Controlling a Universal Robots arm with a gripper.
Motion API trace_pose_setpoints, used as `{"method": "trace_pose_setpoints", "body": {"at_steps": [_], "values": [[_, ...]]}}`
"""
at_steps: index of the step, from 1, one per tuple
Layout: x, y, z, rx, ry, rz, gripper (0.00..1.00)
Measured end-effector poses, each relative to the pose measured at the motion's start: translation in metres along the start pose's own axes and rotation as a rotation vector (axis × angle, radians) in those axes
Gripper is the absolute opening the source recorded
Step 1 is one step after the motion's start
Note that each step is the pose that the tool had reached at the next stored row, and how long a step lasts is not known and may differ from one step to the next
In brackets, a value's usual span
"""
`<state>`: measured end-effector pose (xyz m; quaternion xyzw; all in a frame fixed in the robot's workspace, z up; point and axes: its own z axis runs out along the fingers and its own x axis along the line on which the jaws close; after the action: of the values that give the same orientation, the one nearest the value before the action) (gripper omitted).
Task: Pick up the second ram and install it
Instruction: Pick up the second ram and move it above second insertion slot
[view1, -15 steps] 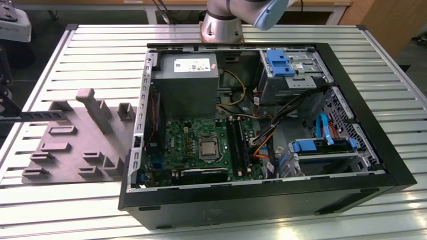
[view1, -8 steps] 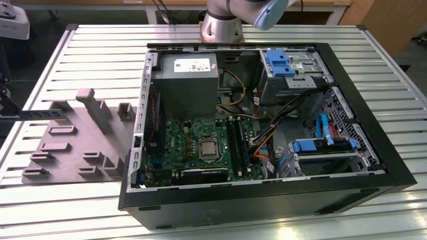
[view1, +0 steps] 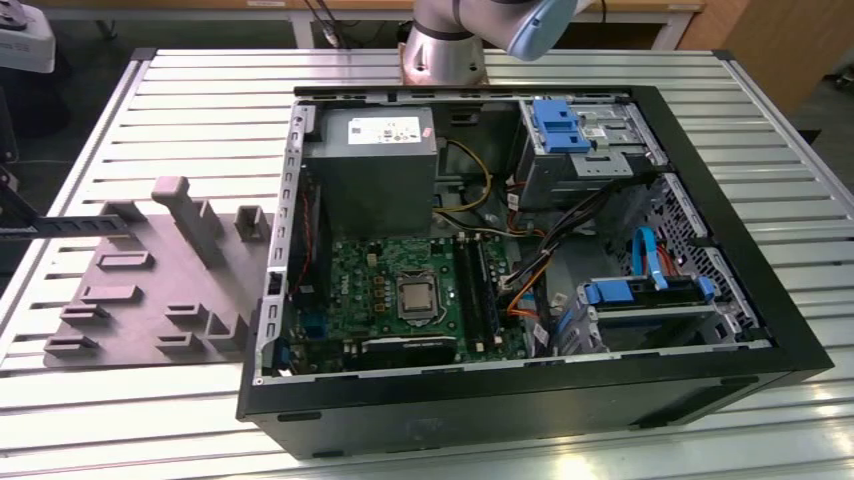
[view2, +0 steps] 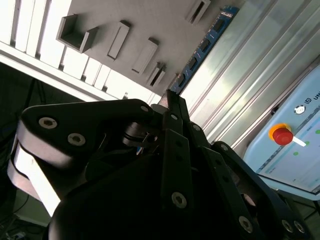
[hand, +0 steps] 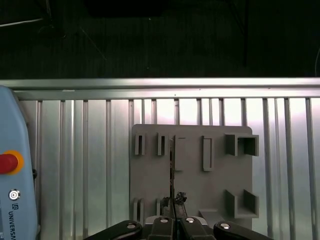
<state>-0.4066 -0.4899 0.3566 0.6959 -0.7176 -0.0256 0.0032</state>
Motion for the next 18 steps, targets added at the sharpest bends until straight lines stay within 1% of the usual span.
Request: {"method": "trace_pose_setpoints", "body": {"at_steps": [3, 14, 18], "values": [[-0.0001, 0.0001, -0.0014, 0.0001, 0.0, 0.0, 0.11], [-0.0002, -0.0001, -0.002, -0.0001, 0.0, 0.0, 0.11], [-0.0003, 0.0, -0.0053, -0.0001, -0.0006, 0.0, 0.11]]}}
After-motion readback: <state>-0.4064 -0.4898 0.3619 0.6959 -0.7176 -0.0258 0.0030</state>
